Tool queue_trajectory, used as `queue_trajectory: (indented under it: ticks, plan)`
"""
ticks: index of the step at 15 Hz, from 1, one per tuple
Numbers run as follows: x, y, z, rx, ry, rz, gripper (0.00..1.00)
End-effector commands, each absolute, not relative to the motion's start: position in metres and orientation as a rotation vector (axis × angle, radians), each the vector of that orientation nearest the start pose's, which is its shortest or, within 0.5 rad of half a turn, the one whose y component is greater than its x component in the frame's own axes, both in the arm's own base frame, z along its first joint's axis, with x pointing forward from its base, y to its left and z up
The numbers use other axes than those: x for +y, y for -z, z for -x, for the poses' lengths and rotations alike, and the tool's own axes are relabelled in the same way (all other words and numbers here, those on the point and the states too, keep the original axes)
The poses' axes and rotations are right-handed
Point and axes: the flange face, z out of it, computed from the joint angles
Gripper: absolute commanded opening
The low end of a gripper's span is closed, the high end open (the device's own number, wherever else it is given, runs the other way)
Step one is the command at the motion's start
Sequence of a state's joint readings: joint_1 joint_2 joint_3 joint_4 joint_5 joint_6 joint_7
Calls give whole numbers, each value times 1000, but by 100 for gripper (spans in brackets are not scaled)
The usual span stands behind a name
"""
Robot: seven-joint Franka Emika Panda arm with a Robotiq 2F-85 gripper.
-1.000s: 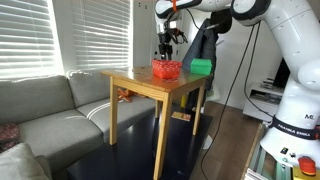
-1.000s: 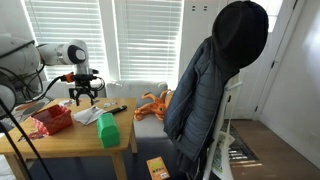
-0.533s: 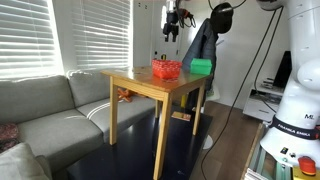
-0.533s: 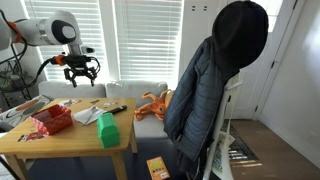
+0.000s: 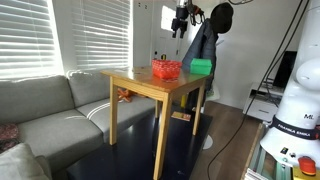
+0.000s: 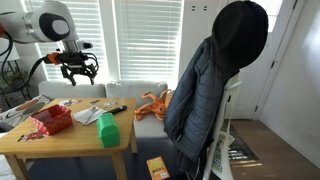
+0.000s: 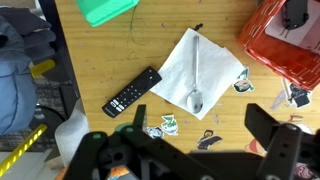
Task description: Put the spoon on the white paper
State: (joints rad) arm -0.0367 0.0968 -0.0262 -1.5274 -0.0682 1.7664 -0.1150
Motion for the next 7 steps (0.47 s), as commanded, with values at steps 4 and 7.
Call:
queue_trajectory:
  ticks: [4, 7]
  plan:
    - [-43, -606, -600, -99, 213, 3215, 100]
    - [-43, -606, -600, -99, 213, 3215, 100]
